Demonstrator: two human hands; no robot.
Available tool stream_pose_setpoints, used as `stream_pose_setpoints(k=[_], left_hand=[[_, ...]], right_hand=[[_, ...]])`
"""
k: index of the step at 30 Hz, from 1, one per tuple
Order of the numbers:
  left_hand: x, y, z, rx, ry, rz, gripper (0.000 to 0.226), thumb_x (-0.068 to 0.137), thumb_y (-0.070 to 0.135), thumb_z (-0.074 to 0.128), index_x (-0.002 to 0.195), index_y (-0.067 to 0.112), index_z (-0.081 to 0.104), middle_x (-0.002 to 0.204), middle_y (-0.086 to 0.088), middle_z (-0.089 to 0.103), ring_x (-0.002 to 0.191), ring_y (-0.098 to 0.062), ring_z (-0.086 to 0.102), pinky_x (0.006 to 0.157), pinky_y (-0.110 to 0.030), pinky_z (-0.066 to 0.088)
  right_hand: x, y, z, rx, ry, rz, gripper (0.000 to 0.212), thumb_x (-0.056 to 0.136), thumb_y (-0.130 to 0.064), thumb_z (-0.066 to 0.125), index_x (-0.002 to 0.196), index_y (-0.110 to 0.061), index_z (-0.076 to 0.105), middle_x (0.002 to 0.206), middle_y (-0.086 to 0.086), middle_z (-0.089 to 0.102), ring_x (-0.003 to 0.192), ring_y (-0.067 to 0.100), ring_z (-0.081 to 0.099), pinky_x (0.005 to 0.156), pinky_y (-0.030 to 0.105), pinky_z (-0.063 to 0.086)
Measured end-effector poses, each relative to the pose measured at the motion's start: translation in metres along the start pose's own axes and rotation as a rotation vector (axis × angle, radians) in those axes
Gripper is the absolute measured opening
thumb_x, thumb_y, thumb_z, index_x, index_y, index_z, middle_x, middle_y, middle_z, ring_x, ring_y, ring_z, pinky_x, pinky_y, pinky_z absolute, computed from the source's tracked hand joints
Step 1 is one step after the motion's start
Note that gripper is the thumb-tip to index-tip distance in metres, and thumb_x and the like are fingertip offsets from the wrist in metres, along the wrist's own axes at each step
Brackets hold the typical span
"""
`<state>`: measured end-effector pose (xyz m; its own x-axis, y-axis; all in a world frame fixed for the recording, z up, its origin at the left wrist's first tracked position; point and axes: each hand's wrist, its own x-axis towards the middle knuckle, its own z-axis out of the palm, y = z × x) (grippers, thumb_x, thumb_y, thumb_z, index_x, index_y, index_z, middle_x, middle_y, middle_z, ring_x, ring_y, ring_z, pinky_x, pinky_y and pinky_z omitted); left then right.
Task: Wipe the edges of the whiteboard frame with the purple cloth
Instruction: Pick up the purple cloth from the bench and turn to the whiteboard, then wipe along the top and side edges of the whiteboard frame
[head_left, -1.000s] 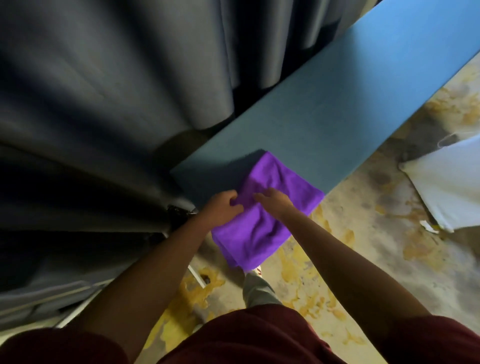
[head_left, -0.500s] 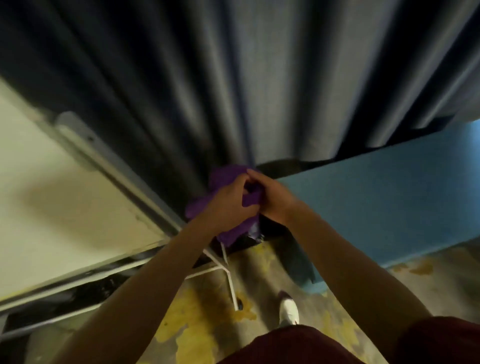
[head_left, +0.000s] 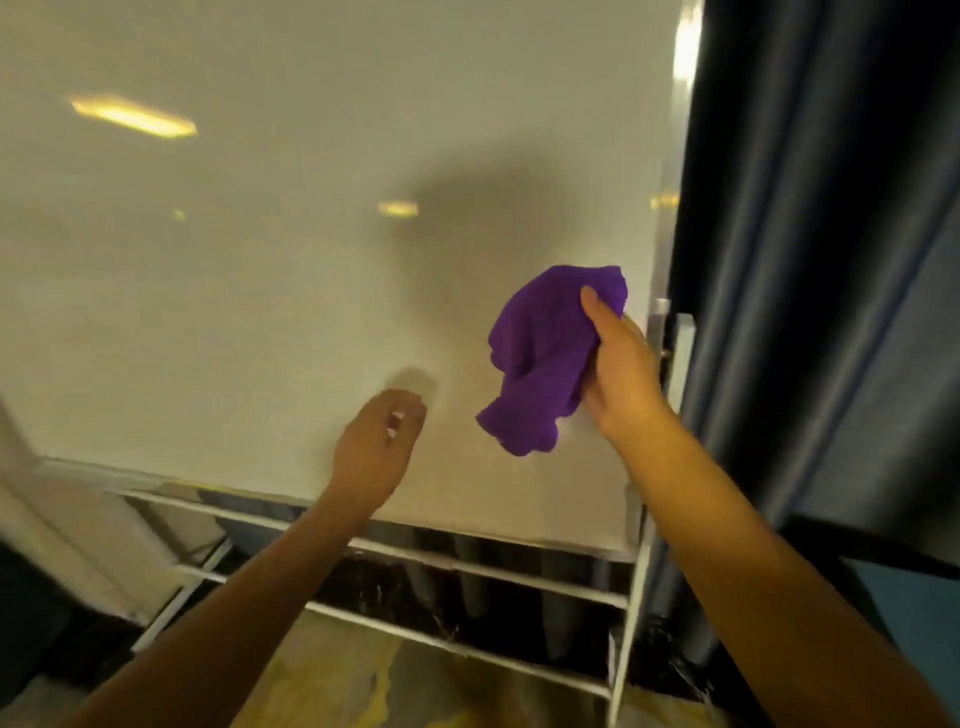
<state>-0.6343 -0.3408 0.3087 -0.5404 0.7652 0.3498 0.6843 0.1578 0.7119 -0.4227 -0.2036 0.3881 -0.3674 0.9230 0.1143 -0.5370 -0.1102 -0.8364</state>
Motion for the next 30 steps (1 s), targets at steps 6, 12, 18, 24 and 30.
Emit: stream_pose_setpoints(k=[6,12,18,24,30], left_hand=[[0.094,-0.07,-0.148,0.529,0.091,0.074,0.064,0.101,0.05,0.051,0.152,0.013,0.041,0.159,-0.012,0.041,0.143,-0.035,0.044,0.115,-0.049,0.038],[0.176,-0.133,-0.256,0.779,0.218,0.147,0.077,0.099,0.062,0.041,0.161,0.021,0.022,0.17,-0.011,0.022,0.157,-0.034,0.021,0.126,-0.054,0.022],[0.262,-0.197,-0.363,0.839,0.366,0.158,0.073,0.1,0.061,0.04,0.16,0.023,0.024,0.171,-0.007,0.02,0.158,-0.033,0.018,0.127,-0.054,0.018],[0.342,-0.265,-0.484,0.837,0.466,0.182,0.069,0.101,0.053,0.046,0.158,0.017,0.03,0.168,-0.012,0.025,0.155,-0.036,0.024,0.124,-0.055,0.024],[0.417,-0.336,-0.566,0.79,0.508,0.232,0.063,0.1,0.043,0.055,0.154,0.014,0.038,0.166,-0.016,0.03,0.152,-0.039,0.03,0.121,-0.056,0.028]], right_hand=[[0.034,0.019,0.164,-0.269,-0.2,-0.172,0.026,0.089,-0.048,0.058,0.105,-0.029,0.066,0.107,0.007,0.072,0.1,0.029,0.068,0.089,0.052,0.054],[0.077,0.066,0.296,-0.358,-0.286,-0.372,0.013,0.097,-0.041,0.052,0.096,-0.031,0.06,0.085,-0.009,0.065,0.07,-0.003,0.064,0.057,0.016,0.049],[0.141,0.094,0.433,-0.456,-0.268,-0.7,0.013,0.1,-0.038,0.048,0.097,-0.03,0.057,0.083,-0.011,0.062,0.078,0.003,0.061,0.067,0.021,0.049],[0.216,0.093,0.579,-0.569,-0.248,-0.822,0.006,0.1,-0.039,0.047,0.099,-0.035,0.05,0.09,-0.019,0.057,0.084,0.001,0.057,0.071,0.012,0.042],[0.252,0.107,0.687,-0.648,-0.18,-0.98,0.017,0.101,-0.039,0.044,0.086,-0.036,0.052,0.08,-0.02,0.056,0.076,-0.004,0.055,0.064,0.007,0.038]])
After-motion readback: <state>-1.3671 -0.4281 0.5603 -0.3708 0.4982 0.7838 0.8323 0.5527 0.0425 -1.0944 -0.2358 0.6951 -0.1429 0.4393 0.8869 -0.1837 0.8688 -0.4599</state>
